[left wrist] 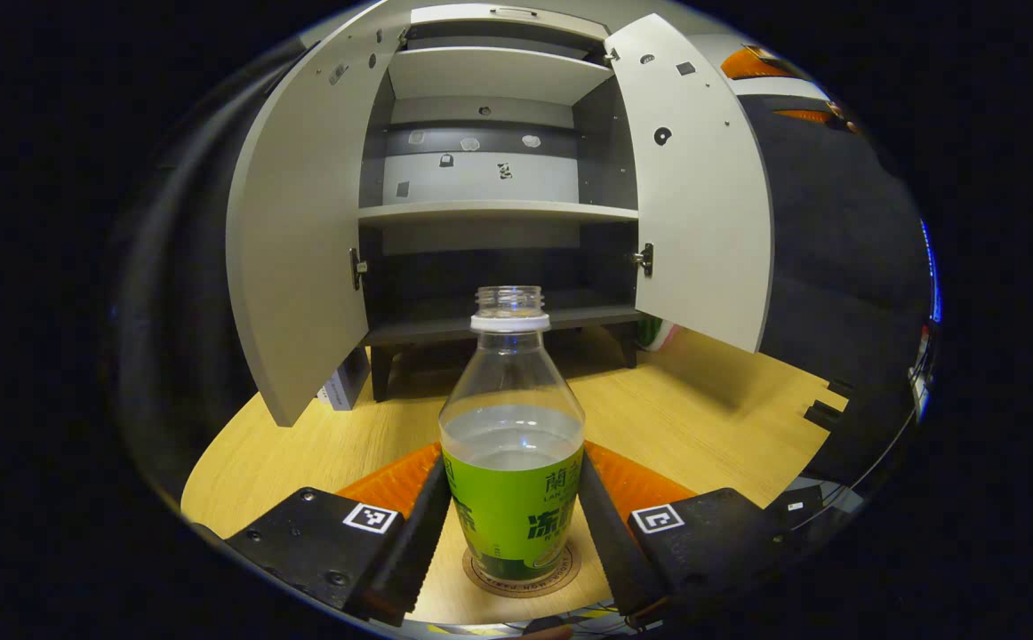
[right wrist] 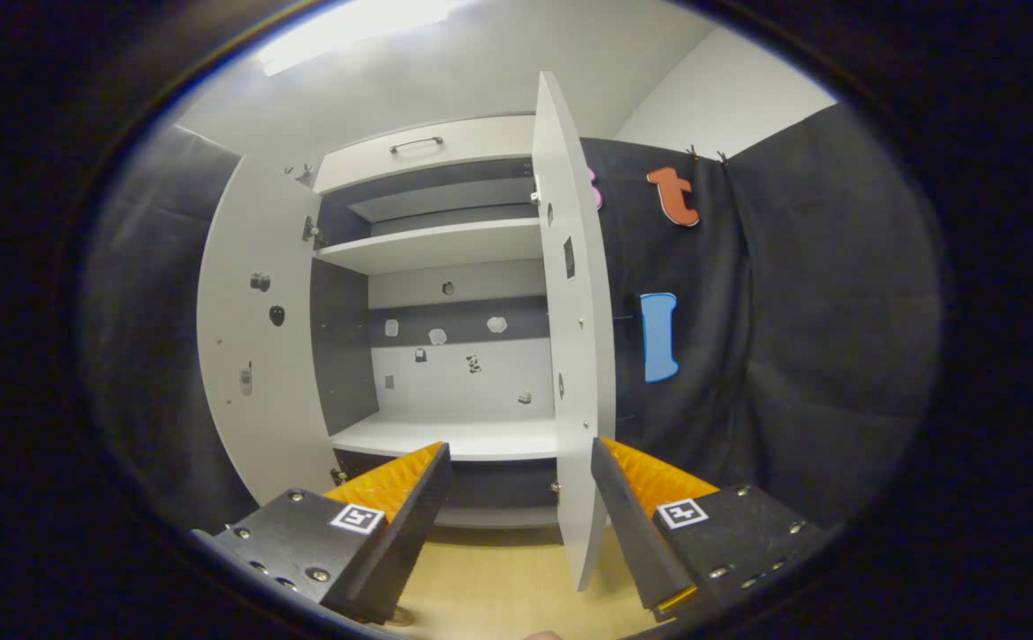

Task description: Grasp the bottle in the cabinet with the left hand and place it on the coaster, then close the right door with the right hand and the left door with the left hand.

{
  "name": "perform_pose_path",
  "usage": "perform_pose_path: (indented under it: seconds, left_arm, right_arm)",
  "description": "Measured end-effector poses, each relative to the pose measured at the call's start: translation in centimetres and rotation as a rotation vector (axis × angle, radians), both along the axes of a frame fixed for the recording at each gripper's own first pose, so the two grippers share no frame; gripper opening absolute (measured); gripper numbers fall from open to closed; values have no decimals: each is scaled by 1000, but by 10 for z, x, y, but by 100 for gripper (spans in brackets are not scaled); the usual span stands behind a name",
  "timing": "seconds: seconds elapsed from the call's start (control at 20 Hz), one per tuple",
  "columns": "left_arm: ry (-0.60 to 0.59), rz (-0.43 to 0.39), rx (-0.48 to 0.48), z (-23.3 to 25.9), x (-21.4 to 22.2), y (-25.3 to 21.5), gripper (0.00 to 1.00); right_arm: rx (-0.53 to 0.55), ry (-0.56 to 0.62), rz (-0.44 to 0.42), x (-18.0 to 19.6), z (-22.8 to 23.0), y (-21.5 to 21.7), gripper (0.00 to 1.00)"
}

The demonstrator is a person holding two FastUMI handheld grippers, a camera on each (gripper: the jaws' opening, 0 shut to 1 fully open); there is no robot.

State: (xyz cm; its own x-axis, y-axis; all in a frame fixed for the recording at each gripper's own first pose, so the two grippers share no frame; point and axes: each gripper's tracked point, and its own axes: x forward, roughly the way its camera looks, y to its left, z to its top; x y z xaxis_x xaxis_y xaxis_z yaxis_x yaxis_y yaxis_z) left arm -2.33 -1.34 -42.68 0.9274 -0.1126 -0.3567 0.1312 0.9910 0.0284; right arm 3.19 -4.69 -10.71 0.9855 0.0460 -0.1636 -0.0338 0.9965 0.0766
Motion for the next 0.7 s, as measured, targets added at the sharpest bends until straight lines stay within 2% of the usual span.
perform_pose_path:
  seconds: [0.2,0.25,0.3,0.45,0.5,0.55,0.7]
  left_arm:
    - [-3,-54,-11,-1,-3,-10,83]
    - [-7,-60,-13,-2,-3,-11,86]
    - [13,-58,-8,-7,-4,-9,83]
    - [34,-52,-2,-10,-11,-8,83]
    - [33,-56,1,-9,-12,-8,83]
    - [30,-62,3,-8,-14,-9,83]
    - [16,-72,25,0,-14,-9,83]
  right_arm:
    - [-12,28,-6,-1,-7,-1,96]
    - [-9,27,-5,-1,-8,-2,96]
    - [-6,27,-8,-1,-8,-3,96]
    - [-1,45,-14,-2,-13,-7,96]
    - [-5,46,-17,-1,-14,-9,93]
    - [-9,48,-20,-2,-15,-10,96]
    - [-4,56,-17,-6,-17,-12,96]
